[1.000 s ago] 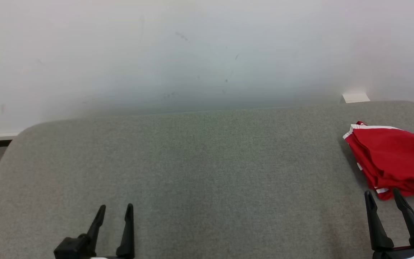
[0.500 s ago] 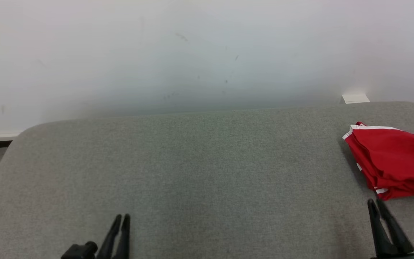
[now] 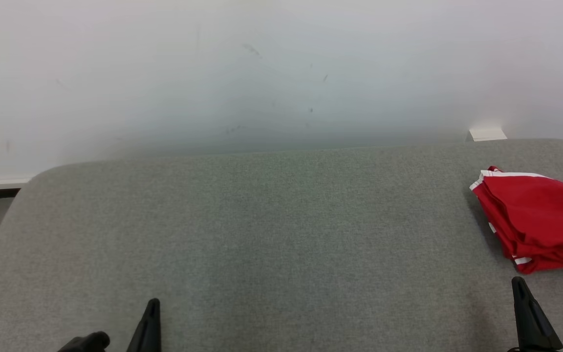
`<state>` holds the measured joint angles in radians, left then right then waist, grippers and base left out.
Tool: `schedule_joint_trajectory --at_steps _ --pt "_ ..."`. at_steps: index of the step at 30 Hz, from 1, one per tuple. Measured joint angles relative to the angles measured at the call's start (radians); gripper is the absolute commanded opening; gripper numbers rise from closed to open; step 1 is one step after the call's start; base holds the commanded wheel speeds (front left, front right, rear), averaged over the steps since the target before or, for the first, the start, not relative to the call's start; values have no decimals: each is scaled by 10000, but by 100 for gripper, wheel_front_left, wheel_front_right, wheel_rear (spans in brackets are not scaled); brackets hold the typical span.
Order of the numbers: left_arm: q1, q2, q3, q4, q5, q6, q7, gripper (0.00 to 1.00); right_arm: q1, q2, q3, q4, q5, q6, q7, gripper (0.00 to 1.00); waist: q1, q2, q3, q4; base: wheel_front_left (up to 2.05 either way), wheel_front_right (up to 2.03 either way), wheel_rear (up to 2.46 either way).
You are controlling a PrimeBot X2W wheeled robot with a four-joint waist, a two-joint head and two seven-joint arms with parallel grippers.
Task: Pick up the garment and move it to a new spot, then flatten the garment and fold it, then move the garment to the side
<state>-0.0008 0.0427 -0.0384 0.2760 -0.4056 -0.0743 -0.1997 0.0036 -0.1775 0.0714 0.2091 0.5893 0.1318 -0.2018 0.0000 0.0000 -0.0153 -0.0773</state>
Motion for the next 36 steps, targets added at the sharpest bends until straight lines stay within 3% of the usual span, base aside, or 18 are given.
schedule_joint_trajectory --at_steps 36 --pt "-418 8 652 -153 -5227 -234 1373 0 -433 527 -754 157 4508 0 1321 0 0 0 59 245 0 0 0"
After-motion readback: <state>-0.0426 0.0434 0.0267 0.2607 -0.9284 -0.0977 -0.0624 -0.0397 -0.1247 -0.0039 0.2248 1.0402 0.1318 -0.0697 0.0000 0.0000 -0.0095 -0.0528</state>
